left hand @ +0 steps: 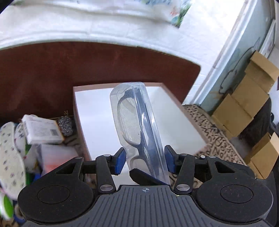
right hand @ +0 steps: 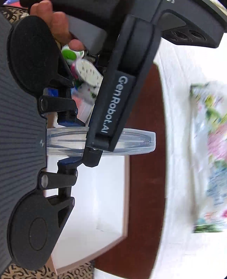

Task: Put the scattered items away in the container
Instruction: 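Carry the glasses case with the left gripper over the brown box, then open the left gripper to drop the glasses case into the box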

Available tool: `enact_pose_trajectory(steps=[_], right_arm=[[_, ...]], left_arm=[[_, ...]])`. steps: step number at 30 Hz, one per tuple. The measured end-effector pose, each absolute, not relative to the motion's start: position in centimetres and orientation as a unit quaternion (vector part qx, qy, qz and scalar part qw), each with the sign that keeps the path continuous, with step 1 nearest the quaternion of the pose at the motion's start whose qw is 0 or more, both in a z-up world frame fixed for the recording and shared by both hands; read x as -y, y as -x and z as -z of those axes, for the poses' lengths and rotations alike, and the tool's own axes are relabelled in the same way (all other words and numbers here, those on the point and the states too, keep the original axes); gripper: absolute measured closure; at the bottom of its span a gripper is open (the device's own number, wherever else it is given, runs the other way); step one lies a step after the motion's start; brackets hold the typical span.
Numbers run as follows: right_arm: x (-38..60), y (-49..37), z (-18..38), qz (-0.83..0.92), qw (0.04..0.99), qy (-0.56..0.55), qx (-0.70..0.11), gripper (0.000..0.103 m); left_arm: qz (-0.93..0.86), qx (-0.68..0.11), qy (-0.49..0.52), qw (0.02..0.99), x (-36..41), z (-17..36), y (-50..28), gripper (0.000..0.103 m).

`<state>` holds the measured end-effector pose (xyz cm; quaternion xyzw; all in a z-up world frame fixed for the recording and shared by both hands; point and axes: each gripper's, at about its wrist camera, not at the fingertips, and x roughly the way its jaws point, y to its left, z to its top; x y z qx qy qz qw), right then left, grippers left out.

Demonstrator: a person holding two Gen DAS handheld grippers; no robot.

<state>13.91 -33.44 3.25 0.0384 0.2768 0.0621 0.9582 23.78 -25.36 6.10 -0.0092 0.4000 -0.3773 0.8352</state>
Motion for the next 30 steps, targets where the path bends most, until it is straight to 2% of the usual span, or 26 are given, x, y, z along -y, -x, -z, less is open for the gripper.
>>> enact_pose_trajectory(steps=[10,11,12,15,21,22,23,25,29,30], right_arm=[[36.5,-21.5,1.0,-0.066,0.928,-0.091,-0.356,0.064],[36.5,-21.9,1.3,-0.066,0.925,-0.092,-0.362,0.063],[36.6,-22.2,1.6,-0.066,0.924,-0.091,-0.366,0.063],[36.6,-22.8,2.2,-0.066,0.921,-0.082,-0.376,0.063],[37.8,-23.1,3.2,-0.062,0.915,-0.103,-0.384,0.061],[38.0,-23.1,3.2,-0.062,0.915,-0.104,-0.385,0.059],[37.9,-23.0,3.2,-0.062,0.915,-0.104,-0.384,0.052],[37.9,-22.5,2.9,-0.059,0.92,-0.097,-0.376,0.04],[36.4,-20.8,2.0,-0.039,0.931,-0.075,-0.355,0.017],[36.5,-20.5,1.8,-0.034,0.934,-0.072,-0.348,0.015]], left_arm=[[0.347,-0.463,0.009,0.815,27.3,0.0,-30.7,0.051],[0.346,-0.464,0.003,0.816,27.4,0.4,-30.9,0.049],[0.347,-0.459,-0.005,0.818,27.5,0.5,-30.8,0.039],[0.351,-0.441,-0.042,0.825,28.0,0.4,-30.4,0.04],[0.363,-0.421,-0.059,0.829,28.2,0.2,-29.5,0.033],[0.365,-0.42,-0.059,0.829,28.2,0.2,-29.5,0.03],[0.367,-0.418,-0.059,0.829,28.3,0.1,-29.4,0.028],[0.369,-0.41,-0.056,0.832,28.1,-0.2,-29.0,0.014],[0.366,-0.405,-0.044,0.837,27.4,-1.0,-28.3,0.012],[0.362,-0.405,-0.043,0.839,27.2,-1.2,-28.1,0.012]])
